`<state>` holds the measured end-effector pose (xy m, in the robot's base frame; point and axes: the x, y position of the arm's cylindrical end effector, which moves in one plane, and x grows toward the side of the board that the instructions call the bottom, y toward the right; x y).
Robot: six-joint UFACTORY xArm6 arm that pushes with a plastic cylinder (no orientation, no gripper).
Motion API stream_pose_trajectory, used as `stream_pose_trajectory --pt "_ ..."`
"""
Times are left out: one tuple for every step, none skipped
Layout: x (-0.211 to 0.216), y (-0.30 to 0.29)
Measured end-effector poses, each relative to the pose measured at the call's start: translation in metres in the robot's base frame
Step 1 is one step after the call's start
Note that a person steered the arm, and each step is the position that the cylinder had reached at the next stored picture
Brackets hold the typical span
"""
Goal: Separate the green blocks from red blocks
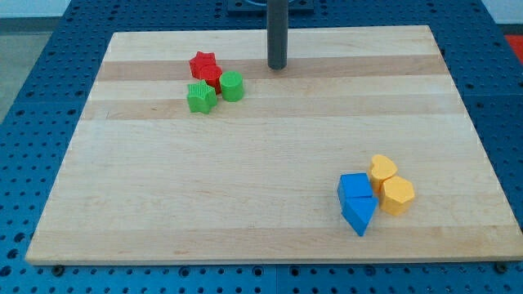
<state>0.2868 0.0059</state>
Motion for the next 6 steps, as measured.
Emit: stream_pose_trajectory --pt "0.0 -0.009" --pt "0.008 -0.023" --pt "0.021 -0.03" --pt "0.037 -0.033" --pt "0.053 -0.04" --pt "0.061 -0.046"
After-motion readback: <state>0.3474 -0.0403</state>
